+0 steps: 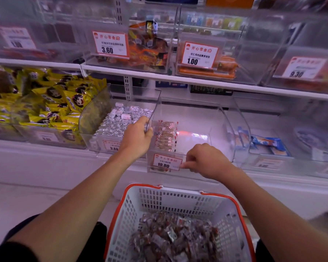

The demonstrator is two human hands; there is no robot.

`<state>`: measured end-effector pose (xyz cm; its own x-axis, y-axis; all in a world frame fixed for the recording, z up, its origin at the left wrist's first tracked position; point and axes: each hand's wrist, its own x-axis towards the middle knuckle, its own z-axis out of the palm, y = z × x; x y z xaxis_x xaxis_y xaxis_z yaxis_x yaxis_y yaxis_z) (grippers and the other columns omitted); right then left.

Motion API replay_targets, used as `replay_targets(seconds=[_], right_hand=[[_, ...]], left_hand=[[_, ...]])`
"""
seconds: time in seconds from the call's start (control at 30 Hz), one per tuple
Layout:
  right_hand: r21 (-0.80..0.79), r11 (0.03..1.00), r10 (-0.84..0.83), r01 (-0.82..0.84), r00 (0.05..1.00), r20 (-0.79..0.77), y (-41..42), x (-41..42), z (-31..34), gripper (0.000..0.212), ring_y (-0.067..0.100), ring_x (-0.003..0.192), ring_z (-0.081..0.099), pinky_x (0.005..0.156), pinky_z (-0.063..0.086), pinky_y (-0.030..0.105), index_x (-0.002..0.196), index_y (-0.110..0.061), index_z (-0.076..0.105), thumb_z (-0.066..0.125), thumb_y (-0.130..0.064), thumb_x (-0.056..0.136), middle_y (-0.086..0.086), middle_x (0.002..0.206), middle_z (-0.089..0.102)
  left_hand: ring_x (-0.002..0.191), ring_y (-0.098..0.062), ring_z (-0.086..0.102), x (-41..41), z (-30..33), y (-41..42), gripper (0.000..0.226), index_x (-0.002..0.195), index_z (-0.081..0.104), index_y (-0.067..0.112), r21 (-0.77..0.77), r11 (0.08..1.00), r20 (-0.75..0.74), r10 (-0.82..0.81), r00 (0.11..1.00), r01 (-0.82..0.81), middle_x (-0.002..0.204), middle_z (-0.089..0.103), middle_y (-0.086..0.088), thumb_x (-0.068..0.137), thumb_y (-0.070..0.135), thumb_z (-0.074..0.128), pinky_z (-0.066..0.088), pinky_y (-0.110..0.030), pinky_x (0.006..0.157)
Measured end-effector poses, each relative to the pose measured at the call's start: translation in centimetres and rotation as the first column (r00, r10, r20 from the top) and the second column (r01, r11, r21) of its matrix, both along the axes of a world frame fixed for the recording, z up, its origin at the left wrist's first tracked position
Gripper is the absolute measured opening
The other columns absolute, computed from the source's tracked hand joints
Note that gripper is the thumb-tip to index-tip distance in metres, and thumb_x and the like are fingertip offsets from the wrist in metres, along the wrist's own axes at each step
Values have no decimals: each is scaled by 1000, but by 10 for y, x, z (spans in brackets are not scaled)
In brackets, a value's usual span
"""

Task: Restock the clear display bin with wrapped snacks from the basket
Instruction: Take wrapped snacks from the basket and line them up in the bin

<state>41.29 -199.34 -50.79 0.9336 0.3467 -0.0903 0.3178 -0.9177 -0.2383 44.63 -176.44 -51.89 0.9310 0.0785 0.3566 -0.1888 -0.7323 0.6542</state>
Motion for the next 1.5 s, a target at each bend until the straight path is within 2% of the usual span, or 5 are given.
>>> replay_targets(seconds=[0.47, 0.6, 0.87, 1.03, 1.5], right_hand=[[424, 901, -260, -91, 669, 697, -20, -89, -40, 10, 11, 73, 56, 64, 43, 27, 85, -22, 64, 63, -31, 90, -7, 79, 63], [319, 929, -185, 188, 982, -39, -8, -108, -147, 16, 24, 83, 67, 67, 45, 29, 90, -19, 66, 61, -34, 90, 3, 85, 71], [3, 906, -305, 423, 657, -689, -25, -138, -336, 86, 23, 123, 57, 98, 49, 33, 136, -15, 55, 90, -39, 62, 9, 130, 63], [39, 736, -505, 676, 585, -635, -8, -117, -376, 128, 39, 128, 47, 101, 47, 45, 151, -21, 19, 84, -67, 51, 18, 144, 44], [302, 658, -550, 690, 714, -433, 7, -116, -414, 15, 29, 77, 60, 66, 48, 35, 91, -9, 56, 67, -11, 81, 13, 83, 63]], left_hand=[[50, -23, 66, -66, -20, 15, 38, 57, 65, 16, -149, 979, -579, -201, 790, 141, 61, 70, -9, 64, 50, 50, 45, -27, 46], [68, -24, 70, -80, -75, 6, 42, 90, 67, 10, 107, 897, -950, -36, 311, 430, 90, 74, -14, 83, 50, 58, 52, -24, 54], [112, -31, 57, -120, -280, -25, 74, 140, 51, 11, 131, 909, -973, 41, 229, 396, 139, 55, -16, 79, 41, 81, 50, -37, 98], [141, -36, 37, -142, -378, -49, 111, 158, 12, 17, -130, 910, -961, -18, 277, -393, 160, 30, -14, 76, 50, 80, 36, -49, 114], [81, -12, 57, -127, -412, -75, 21, 88, 57, 24, -178, 847, -765, 202, 612, -502, 101, 64, 2, 86, 18, 77, 39, -21, 58]])
